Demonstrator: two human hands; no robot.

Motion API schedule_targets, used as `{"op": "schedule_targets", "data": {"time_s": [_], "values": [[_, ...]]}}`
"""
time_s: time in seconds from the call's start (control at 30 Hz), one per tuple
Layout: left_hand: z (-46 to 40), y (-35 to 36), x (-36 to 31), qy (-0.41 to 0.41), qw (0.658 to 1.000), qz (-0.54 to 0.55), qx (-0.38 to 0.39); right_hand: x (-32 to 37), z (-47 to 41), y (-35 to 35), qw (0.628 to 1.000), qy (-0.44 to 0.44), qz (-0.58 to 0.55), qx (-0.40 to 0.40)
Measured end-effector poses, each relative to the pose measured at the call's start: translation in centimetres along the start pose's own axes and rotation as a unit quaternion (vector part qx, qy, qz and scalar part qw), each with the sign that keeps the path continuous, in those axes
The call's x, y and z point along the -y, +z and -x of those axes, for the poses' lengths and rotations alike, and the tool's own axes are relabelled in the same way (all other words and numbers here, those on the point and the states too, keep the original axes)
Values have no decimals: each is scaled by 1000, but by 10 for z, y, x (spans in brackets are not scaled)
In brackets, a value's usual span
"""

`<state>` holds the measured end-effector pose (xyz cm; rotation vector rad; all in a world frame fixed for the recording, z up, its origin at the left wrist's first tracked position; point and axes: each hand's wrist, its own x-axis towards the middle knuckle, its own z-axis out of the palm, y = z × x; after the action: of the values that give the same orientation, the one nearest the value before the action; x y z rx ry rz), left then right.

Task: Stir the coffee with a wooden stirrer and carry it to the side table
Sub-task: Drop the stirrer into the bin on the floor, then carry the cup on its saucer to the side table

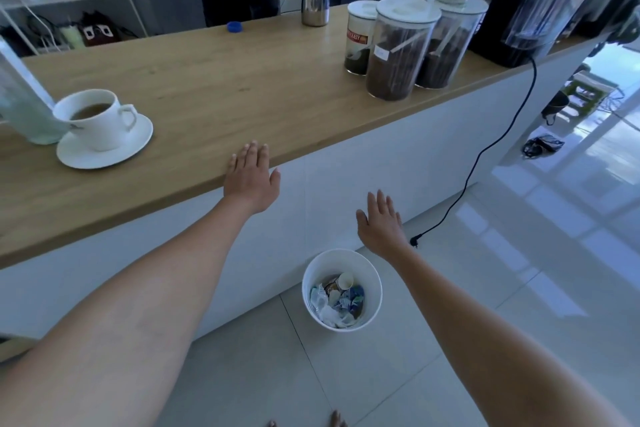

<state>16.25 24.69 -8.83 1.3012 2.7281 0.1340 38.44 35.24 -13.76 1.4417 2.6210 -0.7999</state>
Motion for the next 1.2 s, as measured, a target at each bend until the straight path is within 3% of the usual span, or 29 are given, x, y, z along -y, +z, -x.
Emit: {"op": "schedule_targets", "data": {"time_s": [0.27,0.57,0.73,0.87,1.0,1.1,1.2], "values": [[17,-16,14,-36,999,16,3,60,-19,-27,984,-139,111,-26],[49,-50,81,-160,985,62,-26,153,-37,-30,961,-249,118,-24],[70,-69,151,-260,959,82,-72,233,-46,-17,942,-320,98,-22],[75,-79,181,-301,938,153,-76,273,-56,-6,945,-321,60,8],[68,-95,220,-351,896,263,-72,318,-66,6,950,-306,-48,27],[57,-104,244,-371,859,345,-78,345,-72,3,950,-242,-184,76],[44,-111,264,-396,792,458,-77,374,-82,0,932,-129,-303,149]]}}
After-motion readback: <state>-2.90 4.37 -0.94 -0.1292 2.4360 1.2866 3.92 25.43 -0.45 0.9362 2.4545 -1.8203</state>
